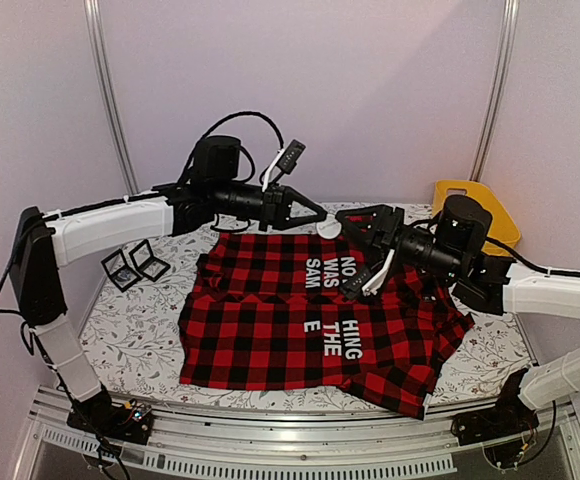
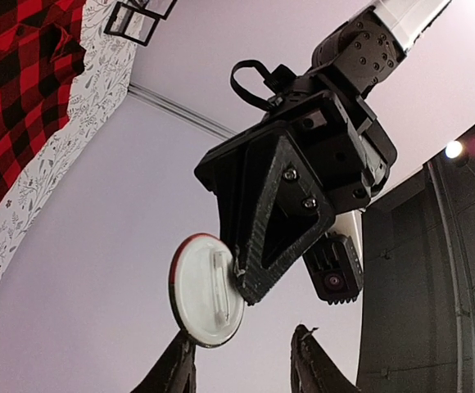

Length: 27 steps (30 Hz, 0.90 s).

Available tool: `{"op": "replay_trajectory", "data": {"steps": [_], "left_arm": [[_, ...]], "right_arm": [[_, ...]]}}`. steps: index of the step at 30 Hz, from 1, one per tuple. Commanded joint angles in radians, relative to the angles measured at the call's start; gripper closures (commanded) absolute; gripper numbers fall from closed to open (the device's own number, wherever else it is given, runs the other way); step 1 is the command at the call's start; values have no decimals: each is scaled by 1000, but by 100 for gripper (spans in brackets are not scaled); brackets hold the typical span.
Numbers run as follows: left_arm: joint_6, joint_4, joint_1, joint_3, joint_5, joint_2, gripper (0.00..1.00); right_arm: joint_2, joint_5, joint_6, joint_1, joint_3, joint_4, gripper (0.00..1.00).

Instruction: Pin the brooch onto the clothing

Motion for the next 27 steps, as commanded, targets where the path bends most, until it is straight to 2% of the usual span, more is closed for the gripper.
{"op": "replay_trajectory", "data": {"steps": [1,3,5,7,8,9,11,13,15,19,24,27], "left_arm": [[23,53,5,-39,-60,-58,100],[28,47,7,-40,-71,-58,100],[52,32,5,-40,-96,-65,100],[91,12,4,-42,-127,-76,100],[112,2,5,-45,-139,-83,100],[132,-7,4,-48,-150,-93,100],[168,-29,3,-51,-168,-105,100],[206,-55,2,-48,-181,-112,100],[239,-73,1,-43,-190,-116,100],[281,-137,-5,-37,-202,-124,100],[333,-172,-19,-35,-241,-129,100],[333,-165,-22,-40,-241,-130,100]], "right_arm": [[-9,15,103,3,-5,80,60],[-13,20,156,1,-6,77,52],[-20,40,294,-3,15,77,45],[-31,60,514,-27,60,67,36],[-39,67,730,-46,98,39,31],[-44,61,868,-80,148,-23,27],[-44,-76,1246,-154,287,-254,22],[-7,-333,1449,-233,423,-488,18],[64,-514,1590,-280,498,-615,20],[160,-725,1763,-330,531,-671,30],[239,-760,1921,-328,564,-671,43],[237,-698,1929,-281,502,-614,46]]}}
